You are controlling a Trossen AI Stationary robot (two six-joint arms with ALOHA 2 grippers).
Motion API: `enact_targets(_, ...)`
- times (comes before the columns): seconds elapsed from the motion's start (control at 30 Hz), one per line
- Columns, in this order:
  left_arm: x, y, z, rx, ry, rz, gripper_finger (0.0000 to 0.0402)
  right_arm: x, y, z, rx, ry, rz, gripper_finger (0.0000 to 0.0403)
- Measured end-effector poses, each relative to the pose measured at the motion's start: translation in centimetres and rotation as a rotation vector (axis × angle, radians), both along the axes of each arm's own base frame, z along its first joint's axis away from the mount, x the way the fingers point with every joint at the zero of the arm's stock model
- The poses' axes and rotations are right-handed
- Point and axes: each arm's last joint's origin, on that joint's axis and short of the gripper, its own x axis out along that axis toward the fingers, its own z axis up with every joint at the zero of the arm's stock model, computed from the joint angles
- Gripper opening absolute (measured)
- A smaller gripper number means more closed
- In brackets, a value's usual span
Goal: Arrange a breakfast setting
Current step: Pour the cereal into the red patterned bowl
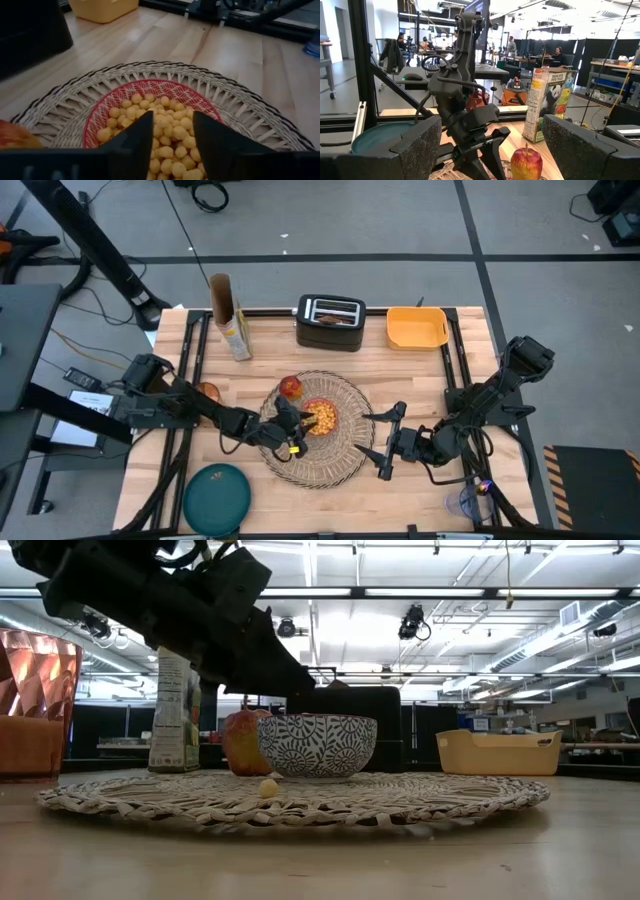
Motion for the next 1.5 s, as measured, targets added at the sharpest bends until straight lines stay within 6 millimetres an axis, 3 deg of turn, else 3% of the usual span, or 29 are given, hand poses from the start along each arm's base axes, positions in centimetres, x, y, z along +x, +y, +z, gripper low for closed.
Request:
enact_targets(0.17,0.1,-1.0,1.0,0.024,-0.05,-0.064,0.0184,0.0,0.0,0.0,-0.001,0.002,-0.002,0.0348)
enact_targets(0.4,1.0,-5.9,4.2,0.133,-0.008,-0.25,0.0187,0.0,-0.1,-0.1,-0.001,0.009,-0.025,0.0348)
enact_targets(0.53,1.2,-6.9,5.3,0.103,0.045,-0.251,0.0187,0.0,-0.1,-0.1,-0.001,0.008,-0.024,0.0348)
enact_targets(0.67,0.8,-7.4,5.0,0.039,0.052,-0.235,0.0187,0.0,-0.1,0.0,0.0,0.007,-0.024,0.0348)
enact_targets(0.93,0.2,-10.3,2.4,0.018,0.077,-0.256,0.0187,0.0,-0.1,-0.1,-0.001,0.008,-0.025,0.0348)
enact_targets(1.03,-0.2,-11.3,0.4,0.028,0.101,-0.216,0.0187,0.0,-0.1,-0.1,-0.001,0.008,-0.025,0.0348)
enact_targets(1.23,0.2,-11.3,-3.0,0.008,0.128,-0.134,0.0187,0.0,-0.1,-0.1,0.002,0.008,-0.025,0.0348)
enact_targets(1.5,0.8,-10.7,-4.9,0.029,0.161,-0.115,0.0187,0.0,-0.1,-0.1,0.003,0.007,-0.025,0.0348)
